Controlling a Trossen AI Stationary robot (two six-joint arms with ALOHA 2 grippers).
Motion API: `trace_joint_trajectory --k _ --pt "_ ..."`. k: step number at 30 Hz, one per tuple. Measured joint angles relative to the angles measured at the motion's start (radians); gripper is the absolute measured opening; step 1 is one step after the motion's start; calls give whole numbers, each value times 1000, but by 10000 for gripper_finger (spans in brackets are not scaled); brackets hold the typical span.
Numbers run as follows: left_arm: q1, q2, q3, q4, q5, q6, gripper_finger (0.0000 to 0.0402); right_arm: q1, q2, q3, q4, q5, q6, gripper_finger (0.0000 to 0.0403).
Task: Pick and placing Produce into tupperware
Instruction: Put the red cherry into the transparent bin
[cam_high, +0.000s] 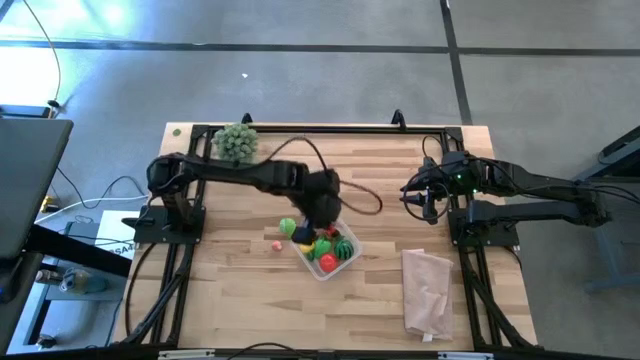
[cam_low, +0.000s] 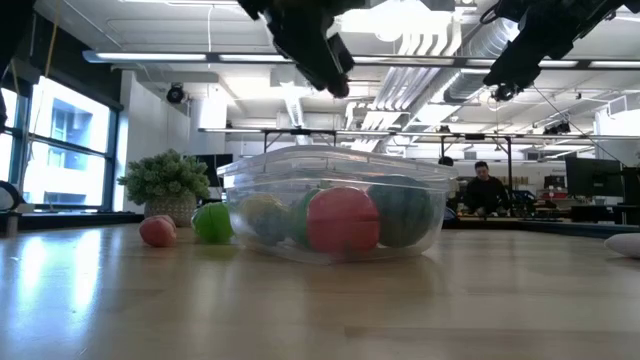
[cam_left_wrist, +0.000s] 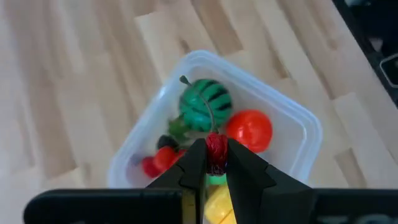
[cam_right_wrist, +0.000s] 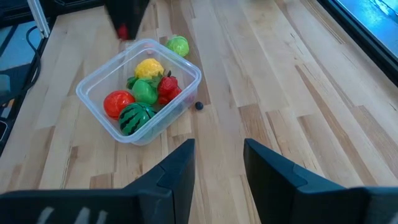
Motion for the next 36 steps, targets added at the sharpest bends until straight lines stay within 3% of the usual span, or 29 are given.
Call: trace_joint_trajectory --k 12,31,36 --pt "-51 188 -2 -47 -98 -13 42 0 0 0 0 0 0 129" --pt "-51 203 -2 -90 -99 -34 43 0 0 0 0 0 0 129" --pt "-51 203 -2 -102 -99 -58 76 0 0 0 0 0 0 129"
